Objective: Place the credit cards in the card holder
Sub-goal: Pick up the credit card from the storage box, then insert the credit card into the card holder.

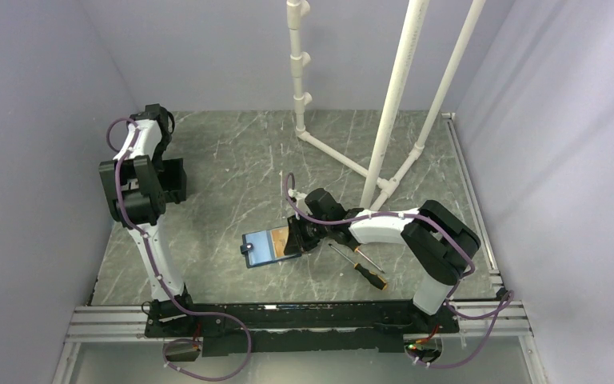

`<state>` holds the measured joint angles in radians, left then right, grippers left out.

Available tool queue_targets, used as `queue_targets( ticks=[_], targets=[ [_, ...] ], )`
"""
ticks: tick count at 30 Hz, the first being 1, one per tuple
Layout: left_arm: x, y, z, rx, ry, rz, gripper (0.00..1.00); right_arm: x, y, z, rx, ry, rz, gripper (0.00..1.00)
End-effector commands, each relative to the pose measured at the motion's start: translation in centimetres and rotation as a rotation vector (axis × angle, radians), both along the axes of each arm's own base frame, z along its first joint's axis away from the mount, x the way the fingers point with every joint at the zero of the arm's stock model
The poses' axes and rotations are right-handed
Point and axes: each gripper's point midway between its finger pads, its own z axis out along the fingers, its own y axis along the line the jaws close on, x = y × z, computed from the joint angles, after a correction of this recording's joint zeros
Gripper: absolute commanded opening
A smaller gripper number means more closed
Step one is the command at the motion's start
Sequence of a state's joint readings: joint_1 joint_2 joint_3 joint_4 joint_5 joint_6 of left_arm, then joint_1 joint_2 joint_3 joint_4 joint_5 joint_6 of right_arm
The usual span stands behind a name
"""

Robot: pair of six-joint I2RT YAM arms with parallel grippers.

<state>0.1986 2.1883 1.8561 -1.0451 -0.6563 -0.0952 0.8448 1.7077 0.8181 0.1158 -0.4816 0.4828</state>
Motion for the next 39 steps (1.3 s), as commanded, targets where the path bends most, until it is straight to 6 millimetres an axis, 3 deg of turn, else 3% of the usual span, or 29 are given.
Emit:
queue_targets(
  ticks=[1, 8, 15, 18, 21, 24, 26, 29, 32, 36, 39],
  targets=[
    [-0.5, 0.7, 3.4, 0.045, -0.062, 0.027, 0.16, 1.0, 1.2, 1.9, 0.063, -0.035, 0.007, 0.16],
    [-0.3, -0.7, 3.6, -0.026, -0.097, 0.029, 0.04, 1.0, 1.3, 1.8, 0.061, -0.033, 0.008, 0.16],
    [-0.2, -3.1, 4.8, -0.155, -0.171, 0.023, 0.02, 1.1, 1.2, 1.7, 0.052, -0.036, 0.003, 0.16],
    [-0.3, -4.1, 6.6, -0.203, -0.235, 0.021, 0.00, 1.4, 1.0, 1.6, 0.037, -0.050, -0.007, 0.16],
    [-0.5, -6.1, 10.3, -0.288, -0.357, 0.001, 0.00, 1.9, 0.6, 1.6, 0.014, -0.078, -0.026, 0.16],
    [-0.7, -9.5, 14.6, -0.445, -0.531, -0.066, 0.00, 2.5, 0.3, 1.5, -0.015, -0.103, -0.045, 0.16],
    [-0.8, -13.5, 16.6, -0.624, -0.657, -0.141, 0.00, 2.8, 0.0, 1.6, -0.035, -0.123, -0.056, 0.16],
    [-2.3, -21.0, 17.3, -0.963, -0.738, -0.294, 0.00, 3.5, -0.2, 2.2, -0.058, -0.153, -0.068, 0.15],
    [-4.5, -26.8, 18.3, -1.178, -0.790, -0.446, 0.00, 3.6, -0.4, 3.4, -0.067, -0.166, -0.069, 0.15],
    [-8.2, -32.2, 18.8, -1.494, -0.875, -0.571, 0.00, 2.8, 0.4, 7.2, 0.002, -0.188, -0.029, 0.20],
    [-10.6, -34.3, 20.3, -1.638, -0.981, -0.690, 0.00, 2.4, 1.5, 11.8, 0.109, -0.218, -0.003, 0.32]
  ],
)
